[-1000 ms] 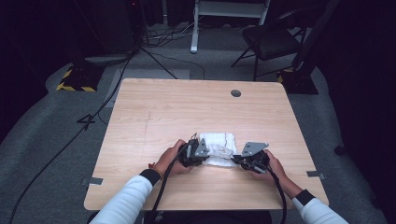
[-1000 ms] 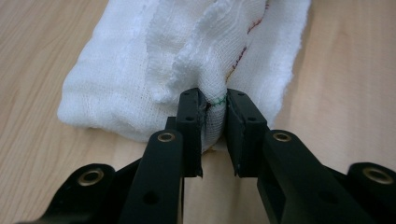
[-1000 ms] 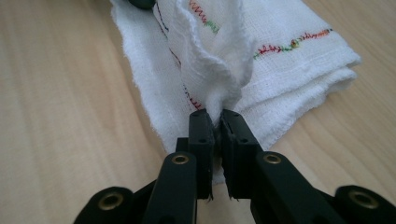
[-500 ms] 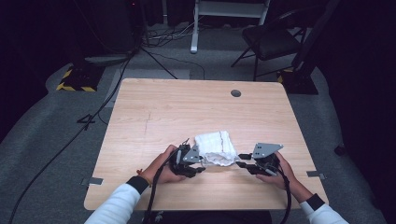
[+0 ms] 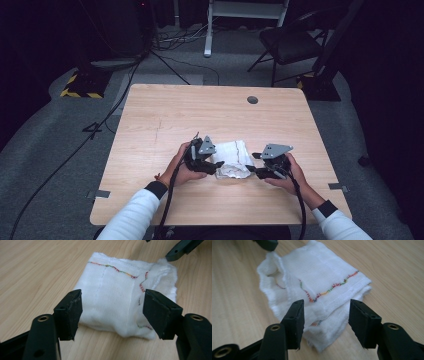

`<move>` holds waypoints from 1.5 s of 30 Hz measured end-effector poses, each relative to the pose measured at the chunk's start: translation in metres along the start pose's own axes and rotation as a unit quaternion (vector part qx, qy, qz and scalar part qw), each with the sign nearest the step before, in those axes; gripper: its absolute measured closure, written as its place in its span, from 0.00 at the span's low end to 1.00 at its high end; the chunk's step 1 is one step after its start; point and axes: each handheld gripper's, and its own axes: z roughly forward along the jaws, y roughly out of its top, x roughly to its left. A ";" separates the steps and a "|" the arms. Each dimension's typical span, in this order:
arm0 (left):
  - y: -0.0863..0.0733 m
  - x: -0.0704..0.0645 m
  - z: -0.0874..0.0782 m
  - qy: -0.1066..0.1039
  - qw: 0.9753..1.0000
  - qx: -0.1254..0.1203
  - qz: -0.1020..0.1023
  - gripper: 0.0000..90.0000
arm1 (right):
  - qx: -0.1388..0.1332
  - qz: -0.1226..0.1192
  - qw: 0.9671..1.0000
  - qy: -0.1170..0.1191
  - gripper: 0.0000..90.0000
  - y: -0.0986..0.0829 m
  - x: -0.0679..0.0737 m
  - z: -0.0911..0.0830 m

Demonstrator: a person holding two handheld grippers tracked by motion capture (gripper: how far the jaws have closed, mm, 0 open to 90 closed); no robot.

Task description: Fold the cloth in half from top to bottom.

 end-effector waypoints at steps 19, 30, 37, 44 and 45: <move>-0.018 -0.010 0.023 -0.028 0.999 0.018 -0.028 0.25 | 0.027 0.042 0.997 0.054 0.52 -0.025 0.002 0.020; -0.042 -0.024 -0.016 0.004 0.999 0.049 0.008 0.19 | 0.029 0.042 0.998 0.026 0.53 -0.038 0.025 0.003; -0.071 -0.016 -0.043 0.034 0.998 0.060 -0.008 0.19 | 0.039 0.043 0.998 0.008 0.44 -0.043 0.031 -0.010; -0.099 -0.009 -0.064 0.050 0.995 0.076 -0.027 0.19 | 0.018 0.016 1.000 0.004 0.40 -0.034 0.035 -0.015; -0.102 -0.008 -0.066 0.054 0.995 0.080 -0.027 0.19 | 0.016 0.011 1.000 0.006 0.40 -0.033 0.035 -0.013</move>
